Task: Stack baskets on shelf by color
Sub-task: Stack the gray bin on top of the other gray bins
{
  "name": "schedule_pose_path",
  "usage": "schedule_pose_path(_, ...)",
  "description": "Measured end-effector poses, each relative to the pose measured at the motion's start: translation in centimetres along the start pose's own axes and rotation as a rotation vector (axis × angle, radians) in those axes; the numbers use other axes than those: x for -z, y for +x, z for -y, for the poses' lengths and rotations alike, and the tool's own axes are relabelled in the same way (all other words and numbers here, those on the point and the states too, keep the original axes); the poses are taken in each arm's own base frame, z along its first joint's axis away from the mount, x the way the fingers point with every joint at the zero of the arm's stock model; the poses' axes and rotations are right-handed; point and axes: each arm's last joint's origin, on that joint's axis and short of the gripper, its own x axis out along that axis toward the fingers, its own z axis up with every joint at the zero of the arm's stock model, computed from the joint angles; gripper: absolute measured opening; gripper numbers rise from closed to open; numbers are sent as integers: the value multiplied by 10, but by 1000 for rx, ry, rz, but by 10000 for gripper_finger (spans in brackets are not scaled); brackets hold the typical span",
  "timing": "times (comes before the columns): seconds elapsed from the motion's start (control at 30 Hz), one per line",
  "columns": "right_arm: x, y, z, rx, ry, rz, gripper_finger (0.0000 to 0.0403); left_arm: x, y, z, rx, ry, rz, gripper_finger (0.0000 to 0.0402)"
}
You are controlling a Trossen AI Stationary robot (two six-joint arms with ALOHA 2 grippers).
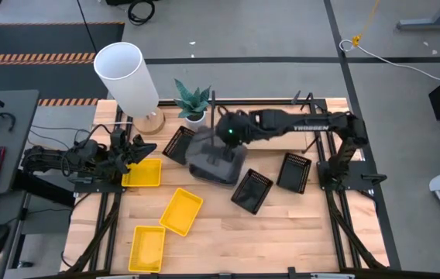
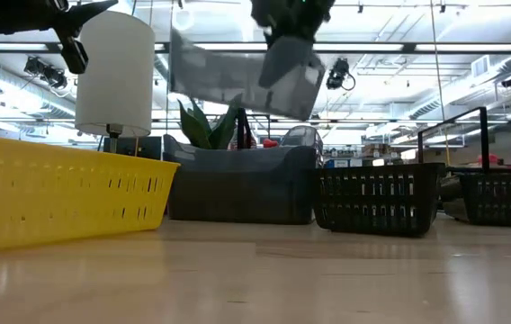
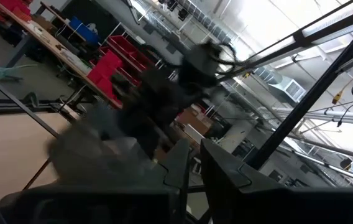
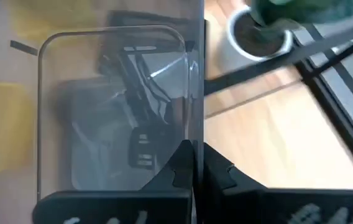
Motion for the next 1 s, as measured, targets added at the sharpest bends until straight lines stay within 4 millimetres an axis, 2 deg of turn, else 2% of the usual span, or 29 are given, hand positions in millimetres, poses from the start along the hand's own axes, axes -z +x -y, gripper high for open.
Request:
schedule_pose_path(0.13,0,11,14,-66,-22,-9,5,0,0,0,0,0,0,47)
schedule_pose_path(0.27,6,22,17,-104,-46,-39,5,0,0,0,0,0,0,48)
schedule_pose_path(0.57,33,40,5,-81,-141,-114,14,0,0,0,-1,1,0,44)
schedule_pose_path(0.8,46,40,-13,-142,-159,-166,18,0,0,0,-1,1,0,43)
schedule_pose_path(1.0,51,42,-14,-128,-167,-183,40,0,0,0,-1,10,0,40)
